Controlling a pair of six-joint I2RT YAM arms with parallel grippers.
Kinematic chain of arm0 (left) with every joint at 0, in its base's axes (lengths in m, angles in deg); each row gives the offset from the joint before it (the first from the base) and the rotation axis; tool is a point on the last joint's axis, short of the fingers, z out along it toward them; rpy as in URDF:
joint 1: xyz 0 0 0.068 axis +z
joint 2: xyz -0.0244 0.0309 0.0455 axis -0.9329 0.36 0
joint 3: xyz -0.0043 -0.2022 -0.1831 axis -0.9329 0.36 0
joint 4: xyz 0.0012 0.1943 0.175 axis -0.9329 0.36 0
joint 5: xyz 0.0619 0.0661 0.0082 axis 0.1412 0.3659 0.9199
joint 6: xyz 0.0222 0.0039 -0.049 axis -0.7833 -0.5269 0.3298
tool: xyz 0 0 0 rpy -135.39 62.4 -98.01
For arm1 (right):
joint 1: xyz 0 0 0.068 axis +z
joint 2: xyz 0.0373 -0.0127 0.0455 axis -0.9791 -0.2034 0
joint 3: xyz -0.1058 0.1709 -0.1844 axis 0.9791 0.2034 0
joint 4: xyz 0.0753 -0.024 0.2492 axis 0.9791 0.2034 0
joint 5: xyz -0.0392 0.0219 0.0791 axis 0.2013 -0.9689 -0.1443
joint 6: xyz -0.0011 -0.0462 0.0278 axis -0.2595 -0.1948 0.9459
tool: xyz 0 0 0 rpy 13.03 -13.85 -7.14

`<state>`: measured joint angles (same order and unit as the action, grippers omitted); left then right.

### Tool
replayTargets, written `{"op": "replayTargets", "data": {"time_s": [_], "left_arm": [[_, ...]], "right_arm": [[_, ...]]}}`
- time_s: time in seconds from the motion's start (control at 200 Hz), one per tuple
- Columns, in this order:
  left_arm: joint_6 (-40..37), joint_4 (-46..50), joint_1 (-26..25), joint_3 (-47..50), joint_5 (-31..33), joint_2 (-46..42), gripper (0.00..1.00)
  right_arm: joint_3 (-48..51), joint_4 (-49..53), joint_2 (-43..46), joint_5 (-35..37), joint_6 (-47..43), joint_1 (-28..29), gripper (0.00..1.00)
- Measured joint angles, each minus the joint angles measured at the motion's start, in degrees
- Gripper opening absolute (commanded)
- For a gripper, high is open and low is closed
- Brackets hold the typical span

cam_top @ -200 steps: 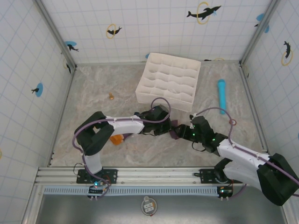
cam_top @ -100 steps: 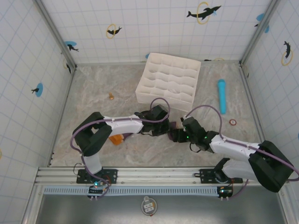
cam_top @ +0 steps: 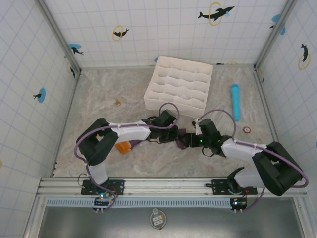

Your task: Roll the socks

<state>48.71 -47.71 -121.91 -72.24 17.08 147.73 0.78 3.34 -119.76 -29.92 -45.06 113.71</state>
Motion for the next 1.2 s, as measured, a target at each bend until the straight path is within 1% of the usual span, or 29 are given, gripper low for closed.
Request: {"op": "replayTargets", "data": {"time_s": [0.09,0.165,0.26,0.37,0.41,0.47,0.51,0.54,0.625,0.721,0.756,0.821,0.896,0.936,1.001,1.026,1.126,1.201], "left_arm": [[-0.4,0.0,0.3,0.1,-0.2,0.0,0.0],[-0.5,-0.3,0.3,0.3,-0.4,0.0,0.0],[-0.6,-0.5,0.3,0.4,-0.5,0.0,0.0],[-0.6,-0.7,0.3,0.5,-0.4,0.0,0.04],[-0.6,-0.9,0.3,0.5,-0.4,0.0,0.09],[-0.6,-1.0,0.3,0.6,-0.4,0.0,0.19],[-0.4,-1.2,0.3,0.7,-0.4,0.0,0.27],[-0.4,-1.2,0.3,0.7,-0.4,0.0,0.35],[-0.7,-0.8,0.7,1.1,0.0,0.0,0.51],[-0.5,-0.1,1.2,1.6,0.2,-0.3,0.65],[-0.5,0.2,1.3,1.7,0.3,-0.6,0.68],[-0.4,0.6,1.3,1.8,0.5,-1.3,0.74],[-0.5,1.0,1.3,1.8,0.7,-2.3,0.79],[-0.6,1.1,1.3,1.9,0.9,-3.0,0.9],[-0.8,1.2,1.3,1.9,1.4,-4.3,0.93],[-0.8,1.3,1.3,1.9,1.6,-4.9,0.97],[-1.9,1.7,1.6,1.7,2.8,-7.5,0.97],[-3.5,3.1,2.6,0.6,3.3,-8.9,0.97]], "right_arm": [[0.9,-2.6,-0.9,-1.2,0.0,-0.1,0.69],[1.8,-4.9,-1.3,-2.1,0.1,-0.2,0.58],[2.5,-6.8,-1.6,-3.3,0.5,-0.2,0.5],[2.8,-8.4,-2.0,-4.3,0.8,-0.2,0.4],[3.0,-8.9,-2.1,-4.6,1.1,-0.2,0.36],[3.3,-9.8,-2.3,-4.9,1.2,-0.2,0.29],[3.5,-10.3,-2.4,-5.0,1.4,-0.2,0.24],[3.6,-10.7,-2.4,-5.1,1.5,-0.2,0.22],[4.1,-11.8,-2.5,-5.2,1.9,-0.5,0.13],[4.5,-12.9,-2.7,-5.7,2.4,-0.8,0.03],[4.6,-13.1,-2.7,-5.9,2.6,-0.9,0.0],[4.6,-13.3,-2.7,-6.5,2.9,-1.1,0.0],[4.6,-13.4,-2.6,-6.8,3.2,-1.1,0.0],[4.6,-13.3,-2.4,-7.0,3.5,-1.1,0.0],[4.6,-12.6,-1.9,-7.0,3.7,-1.1,0.0],[4.6,-12.1,-1.5,-7.0,3.8,-1.2,0.0],[4.5,-9.1,0.6,-6.9,4.2,-1.6,0.0],[4.0,-6.1,2.3,-6.7,4.6,-2.0,0.0]]}}
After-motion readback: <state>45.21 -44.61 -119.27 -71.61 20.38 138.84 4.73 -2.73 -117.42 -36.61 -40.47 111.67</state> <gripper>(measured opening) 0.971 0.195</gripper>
